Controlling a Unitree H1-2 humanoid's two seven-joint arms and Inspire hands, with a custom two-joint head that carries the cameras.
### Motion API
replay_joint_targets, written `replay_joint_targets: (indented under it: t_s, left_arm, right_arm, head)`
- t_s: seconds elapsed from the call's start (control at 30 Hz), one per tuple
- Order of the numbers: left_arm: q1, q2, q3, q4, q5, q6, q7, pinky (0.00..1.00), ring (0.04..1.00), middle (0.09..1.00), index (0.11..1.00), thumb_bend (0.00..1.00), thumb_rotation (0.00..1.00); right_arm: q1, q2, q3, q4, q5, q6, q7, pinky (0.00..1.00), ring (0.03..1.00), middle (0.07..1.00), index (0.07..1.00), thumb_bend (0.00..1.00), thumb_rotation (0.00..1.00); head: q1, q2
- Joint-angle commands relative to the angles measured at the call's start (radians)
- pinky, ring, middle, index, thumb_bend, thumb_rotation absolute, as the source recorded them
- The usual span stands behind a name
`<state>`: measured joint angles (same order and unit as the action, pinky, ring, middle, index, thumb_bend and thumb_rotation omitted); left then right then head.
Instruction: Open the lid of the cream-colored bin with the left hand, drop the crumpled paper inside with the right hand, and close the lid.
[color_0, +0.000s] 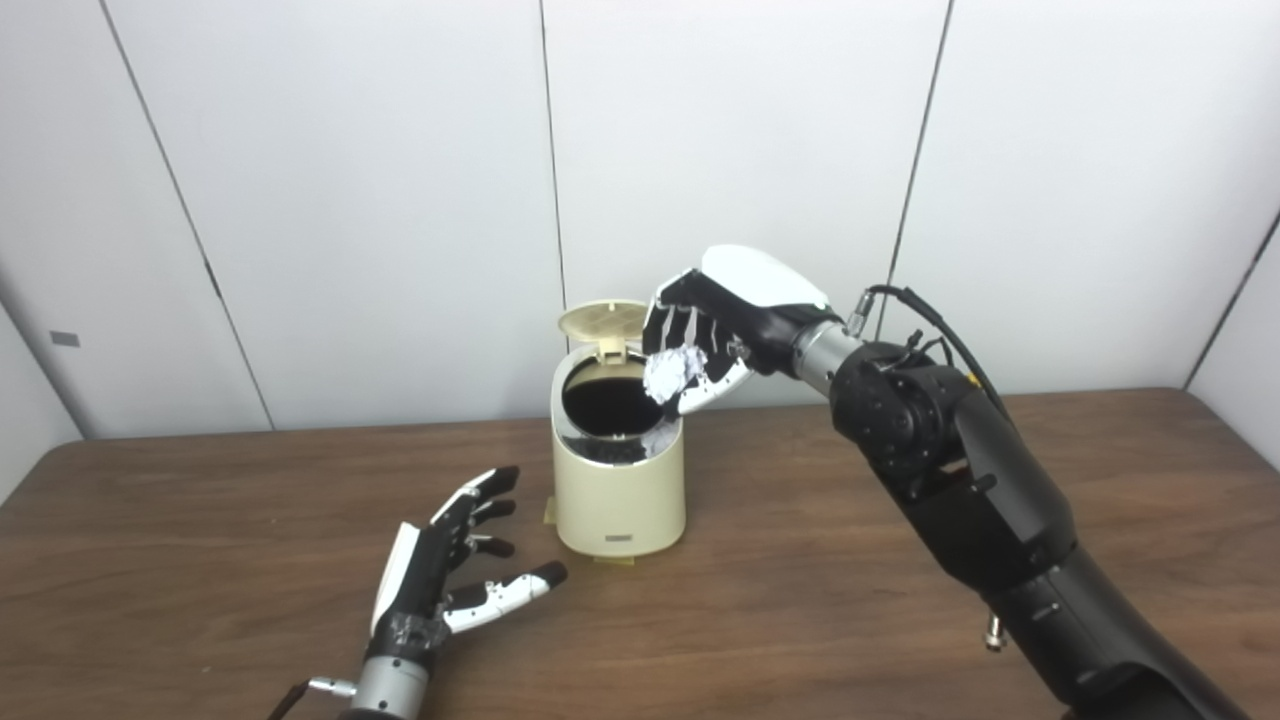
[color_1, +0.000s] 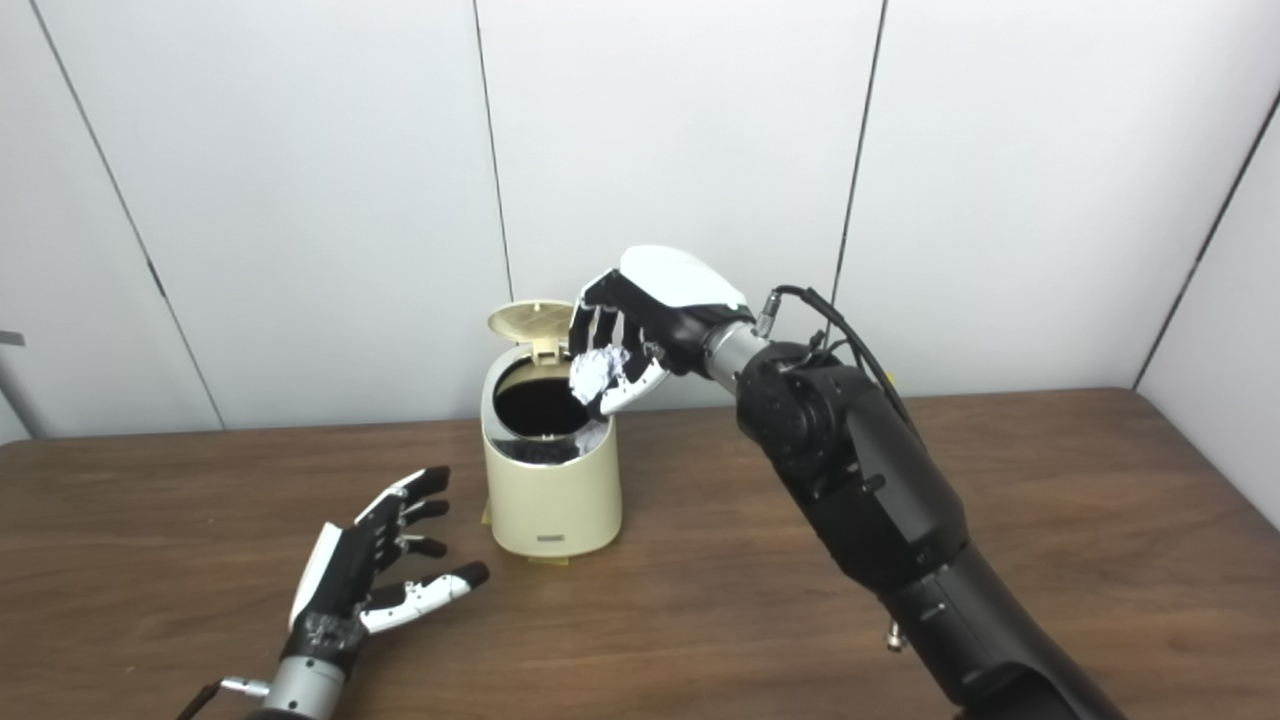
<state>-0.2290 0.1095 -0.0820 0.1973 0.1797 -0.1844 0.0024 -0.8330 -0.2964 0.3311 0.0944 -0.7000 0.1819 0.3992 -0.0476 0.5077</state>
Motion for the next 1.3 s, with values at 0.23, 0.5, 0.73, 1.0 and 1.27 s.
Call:
replay_joint_targets:
  t_s: [0.23, 0.5, 0.73, 1.0, 1.27]
  left_arm:
    - [0.006, -0.031, -0.013, 0.005, 0.032, -0.022, 0.022, 0.65, 0.829, 0.87, 0.879, 0.82, 0.21]
    - [0.004, -0.034, -0.009, 0.009, 0.03, -0.023, 0.024, 0.65, 0.826, 0.87, 0.879, 0.82, 0.21]
    - [0.005, -0.033, -0.011, 0.006, 0.027, -0.024, 0.025, 0.64, 0.825, 0.869, 0.877, 0.83, 0.21]
    - [0.009, -0.03, -0.013, -0.004, 0.028, -0.013, 0.025, 0.65, 0.826, 0.867, 0.875, 0.82, 0.21]
    - [0.009, -0.025, -0.014, -0.004, 0.028, -0.02, 0.024, 0.63, 0.818, 0.864, 0.871, 0.83, 0.21]
  right_arm:
    - [-0.104, 0.033, 0.019, 0.056, -0.009, -0.103, -0.09, 0.3, 0.366, 0.489, 0.531, 0.51, 0.0]
    - [-0.096, 0.053, 0.031, 0.075, -0.042, -0.149, -0.163, 0.3, 0.363, 0.492, 0.529, 0.51, 0.0]
    - [-0.087, 0.06, 0.042, 0.095, -0.054, -0.198, -0.204, 0.3, 0.367, 0.496, 0.502, 0.52, 0.0]
    - [-0.083, 0.017, 0.113, 0.034, -0.179, -0.155, -0.106, 0.41, 0.522, 0.583, 0.504, 0.52, 0.08]
    - [-0.071, 0.006, 0.114, -0.011, -0.202, -0.139, -0.026, 0.49, 0.651, 0.733, 0.676, 0.89, 0.06]
  head:
    - [0.012, -0.001]
    - [0.016, 0.0]
    - [0.019, 0.004]
    - [0.02, 0.008]
    - [0.018, 0.011]
